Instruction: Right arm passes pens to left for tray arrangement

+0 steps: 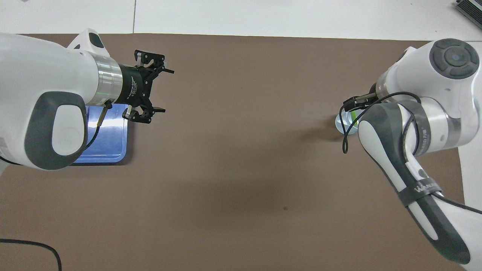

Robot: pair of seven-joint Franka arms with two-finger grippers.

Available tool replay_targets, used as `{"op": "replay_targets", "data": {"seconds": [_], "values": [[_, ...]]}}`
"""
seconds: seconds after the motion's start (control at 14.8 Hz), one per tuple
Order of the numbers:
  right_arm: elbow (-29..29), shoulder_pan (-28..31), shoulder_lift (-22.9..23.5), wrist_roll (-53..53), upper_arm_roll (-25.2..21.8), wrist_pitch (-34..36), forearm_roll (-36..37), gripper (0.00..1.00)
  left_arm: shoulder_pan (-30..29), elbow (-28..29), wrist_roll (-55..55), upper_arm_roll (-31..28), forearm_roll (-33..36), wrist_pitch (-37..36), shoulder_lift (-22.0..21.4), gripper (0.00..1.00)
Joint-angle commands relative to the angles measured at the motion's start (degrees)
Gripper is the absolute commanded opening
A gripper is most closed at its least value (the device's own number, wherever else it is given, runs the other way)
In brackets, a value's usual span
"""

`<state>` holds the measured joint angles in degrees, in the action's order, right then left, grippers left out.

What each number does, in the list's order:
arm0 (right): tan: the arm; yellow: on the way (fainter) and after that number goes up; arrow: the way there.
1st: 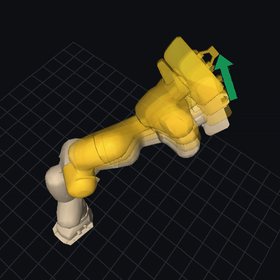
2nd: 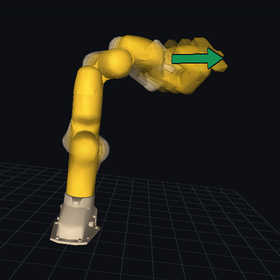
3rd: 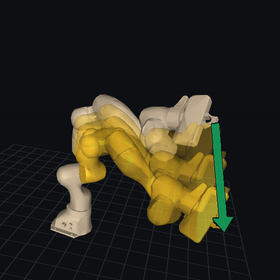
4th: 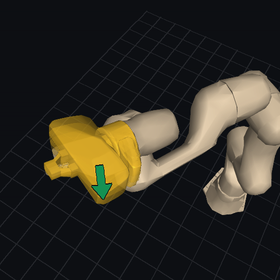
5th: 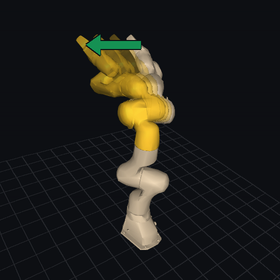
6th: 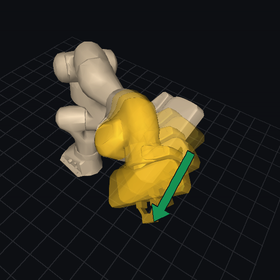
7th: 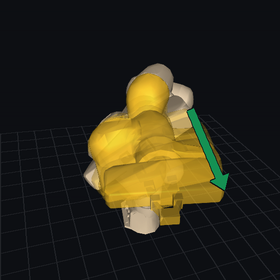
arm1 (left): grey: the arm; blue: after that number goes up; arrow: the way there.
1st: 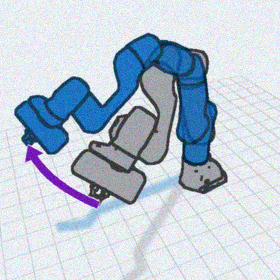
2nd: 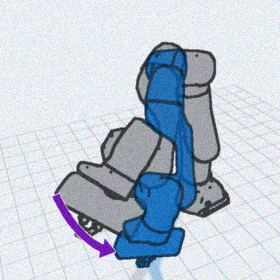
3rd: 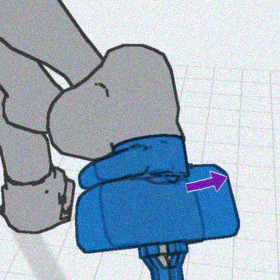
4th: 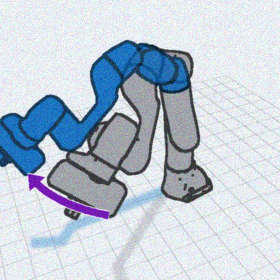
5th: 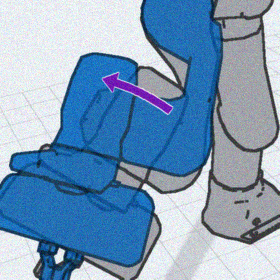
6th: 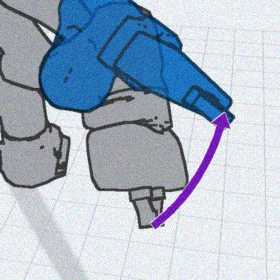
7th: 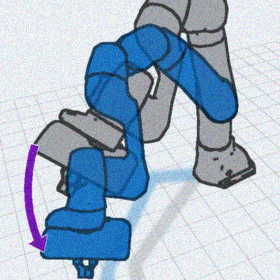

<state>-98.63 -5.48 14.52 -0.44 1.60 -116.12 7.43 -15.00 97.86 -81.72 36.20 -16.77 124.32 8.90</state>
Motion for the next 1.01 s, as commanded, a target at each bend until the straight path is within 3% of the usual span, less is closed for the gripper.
{"op": "replay_targets", "data": {"seconds": [0.0,0.2,0.61,0.95], "values": [[1.3,-0.2,3.1,0.7,0.1,-2.0,1.1,1.00,-0.1,1.9,-6.8,-0.5,-0.8,2.9,-1.7,1.00],[0.9,-0.2,4.1,0.7,0.1,-2.4,1.6,0.97,-0.2,1.9,-10.2,-0.5,-0.8,3.9,-1.6,1.00],[0.9,-0.2,5.1,1.0,0.1,-3.8,3.7,0.62,0.5,2.5,-12.0,-0.6,-0.8,3.9,-1.9,1.00],[1.2,-0.1,5.2,0.9,0.1,-3.9,3.7,0.51,0.8,2.6,-11.9,-0.6,-0.4,3.9,-2.0,1.00]]}}
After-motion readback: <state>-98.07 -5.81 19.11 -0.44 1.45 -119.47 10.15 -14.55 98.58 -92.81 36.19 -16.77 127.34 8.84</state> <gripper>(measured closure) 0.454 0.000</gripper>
